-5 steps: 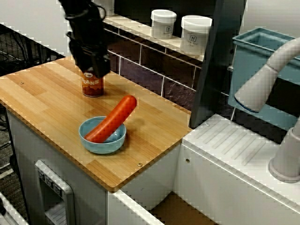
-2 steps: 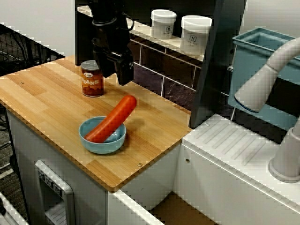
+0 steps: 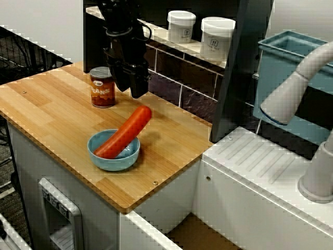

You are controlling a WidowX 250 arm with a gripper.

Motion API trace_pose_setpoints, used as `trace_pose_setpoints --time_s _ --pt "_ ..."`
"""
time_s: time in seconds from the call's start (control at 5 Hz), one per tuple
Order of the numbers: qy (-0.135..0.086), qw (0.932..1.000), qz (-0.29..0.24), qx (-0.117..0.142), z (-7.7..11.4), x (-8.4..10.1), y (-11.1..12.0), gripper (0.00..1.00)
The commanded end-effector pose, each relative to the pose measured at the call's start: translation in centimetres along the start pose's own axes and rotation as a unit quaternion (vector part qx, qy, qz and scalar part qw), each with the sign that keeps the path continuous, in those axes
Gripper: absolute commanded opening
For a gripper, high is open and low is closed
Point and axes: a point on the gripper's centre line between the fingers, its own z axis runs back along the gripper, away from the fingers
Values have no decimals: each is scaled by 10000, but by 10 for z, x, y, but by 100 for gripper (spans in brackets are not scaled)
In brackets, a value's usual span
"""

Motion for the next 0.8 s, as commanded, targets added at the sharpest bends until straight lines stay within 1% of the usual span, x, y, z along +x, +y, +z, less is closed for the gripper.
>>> trace_pose_setpoints --time_s 0.0,0.2,0.6 --pt "-178 9996 202 90 9 -2 23 0" --pt "-204 9992 320 129 12 -3 37 0" --pt "-241 9985 485 77 23 -9 59 0"
